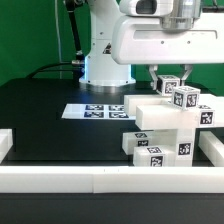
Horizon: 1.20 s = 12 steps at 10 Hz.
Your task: Assemble chair
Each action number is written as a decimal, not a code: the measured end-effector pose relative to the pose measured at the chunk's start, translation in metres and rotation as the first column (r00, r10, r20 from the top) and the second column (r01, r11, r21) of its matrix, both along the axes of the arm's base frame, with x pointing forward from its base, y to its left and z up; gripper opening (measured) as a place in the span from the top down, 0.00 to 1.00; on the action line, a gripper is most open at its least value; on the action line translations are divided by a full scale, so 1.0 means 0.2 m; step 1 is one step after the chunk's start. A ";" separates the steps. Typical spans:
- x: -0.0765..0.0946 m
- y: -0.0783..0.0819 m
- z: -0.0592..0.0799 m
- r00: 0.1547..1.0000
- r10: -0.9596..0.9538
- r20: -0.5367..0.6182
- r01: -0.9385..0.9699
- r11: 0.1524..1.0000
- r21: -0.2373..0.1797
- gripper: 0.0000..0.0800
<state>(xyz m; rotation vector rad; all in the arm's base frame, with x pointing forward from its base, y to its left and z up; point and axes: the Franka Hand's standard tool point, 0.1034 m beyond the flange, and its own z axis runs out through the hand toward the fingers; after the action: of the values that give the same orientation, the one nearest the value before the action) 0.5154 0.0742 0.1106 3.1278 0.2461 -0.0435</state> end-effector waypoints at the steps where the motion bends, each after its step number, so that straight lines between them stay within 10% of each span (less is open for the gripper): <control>1: 0.01 -0.01 0.00 1.000 0.005 0.005 -0.005 1.000 0.000 0.66; 12: 0.01 -0.02 0.00 0.986 -0.164 0.013 0.164 0.987 -0.003 0.66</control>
Offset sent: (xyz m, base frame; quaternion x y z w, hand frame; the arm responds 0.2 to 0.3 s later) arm 0.0000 0.0000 0.0000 0.0000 0.0000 0.0000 1.0000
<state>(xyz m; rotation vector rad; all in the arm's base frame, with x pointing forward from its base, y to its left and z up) 0.5182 0.0699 0.1104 3.1348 -0.0117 -0.0247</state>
